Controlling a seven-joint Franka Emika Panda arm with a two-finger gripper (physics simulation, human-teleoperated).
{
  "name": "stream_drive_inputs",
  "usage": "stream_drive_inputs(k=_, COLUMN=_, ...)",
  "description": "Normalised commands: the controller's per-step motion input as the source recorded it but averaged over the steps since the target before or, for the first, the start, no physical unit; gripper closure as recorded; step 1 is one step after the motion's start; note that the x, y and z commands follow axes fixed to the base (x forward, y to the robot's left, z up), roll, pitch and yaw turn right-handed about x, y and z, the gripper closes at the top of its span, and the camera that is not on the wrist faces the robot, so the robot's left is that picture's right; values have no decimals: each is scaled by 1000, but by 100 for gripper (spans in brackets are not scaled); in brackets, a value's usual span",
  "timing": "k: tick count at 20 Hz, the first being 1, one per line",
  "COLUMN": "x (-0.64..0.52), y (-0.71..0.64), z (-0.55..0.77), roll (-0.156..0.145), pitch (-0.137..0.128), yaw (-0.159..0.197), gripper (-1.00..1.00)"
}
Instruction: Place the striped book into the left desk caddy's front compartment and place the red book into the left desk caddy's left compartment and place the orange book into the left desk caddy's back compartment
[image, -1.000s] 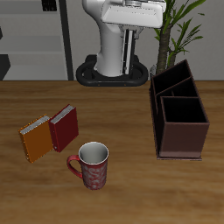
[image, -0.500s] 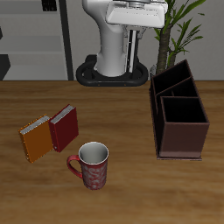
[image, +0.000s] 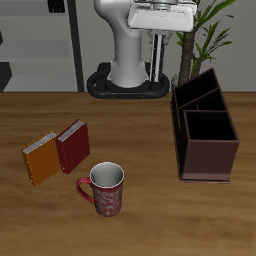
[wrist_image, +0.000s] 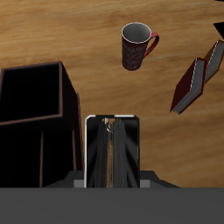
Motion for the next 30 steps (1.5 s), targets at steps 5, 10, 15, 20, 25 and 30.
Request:
stream_drive_inputs(k=5, x=4, y=230, z=-80, roll=34, pitch=11, yaw=18, gripper=100)
stream_drive_inputs(k=10, x=164, y=199, z=-61, roll=31, pitch=27, yaw=4, gripper=100)
stream_drive_inputs(k=15, x=96, y=118, z=-66, roll=-5, pitch=19, yaw=2, gripper=100)
stream_drive_inputs(k=20, x=112, y=260, z=-110, roll=34, pitch=2, yaw=42, gripper=100)
stream_drive_inputs(k=25, x=155, y=214, z=-151, roll=3, pitch=37, yaw=-3, gripper=100)
stream_drive_inputs(k=30, x=245, y=206, z=-136, roll=-8, pitch=20, yaw=21, gripper=100)
